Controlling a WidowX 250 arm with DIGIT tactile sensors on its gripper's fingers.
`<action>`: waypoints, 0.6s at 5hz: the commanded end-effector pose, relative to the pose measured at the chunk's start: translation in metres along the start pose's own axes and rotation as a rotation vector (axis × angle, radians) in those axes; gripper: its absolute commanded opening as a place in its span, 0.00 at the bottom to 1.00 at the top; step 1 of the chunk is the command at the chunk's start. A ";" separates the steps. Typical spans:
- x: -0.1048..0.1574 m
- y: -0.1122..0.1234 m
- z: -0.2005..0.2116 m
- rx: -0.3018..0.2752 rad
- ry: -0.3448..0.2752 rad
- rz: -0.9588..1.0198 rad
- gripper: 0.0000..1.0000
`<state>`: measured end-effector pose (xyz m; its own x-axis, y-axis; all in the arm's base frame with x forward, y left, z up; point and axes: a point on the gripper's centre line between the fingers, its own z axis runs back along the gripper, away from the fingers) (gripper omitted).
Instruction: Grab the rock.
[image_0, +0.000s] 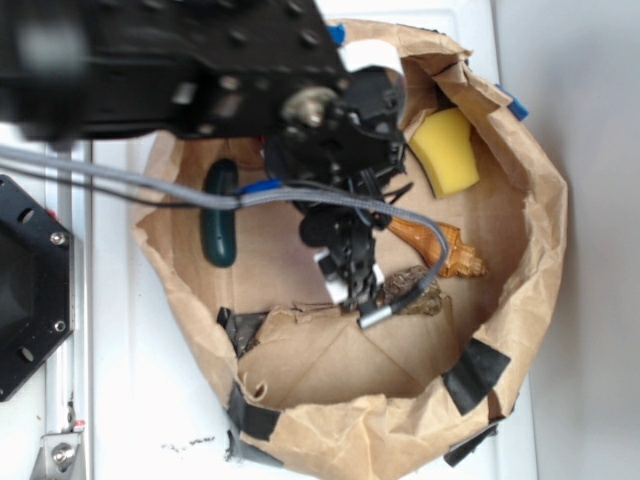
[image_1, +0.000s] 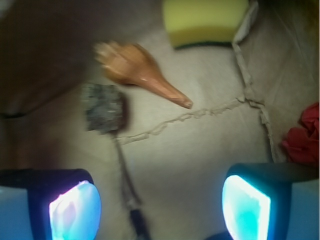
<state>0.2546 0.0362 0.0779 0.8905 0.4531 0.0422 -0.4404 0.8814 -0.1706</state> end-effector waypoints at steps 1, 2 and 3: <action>0.004 -0.040 -0.017 0.063 -0.160 -0.053 1.00; 0.000 -0.050 -0.016 0.008 -0.101 -0.082 1.00; -0.001 -0.053 -0.010 -0.009 -0.085 -0.069 1.00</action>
<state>0.2696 -0.0179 0.0603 0.9099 0.4065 0.0830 -0.3917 0.9075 -0.1516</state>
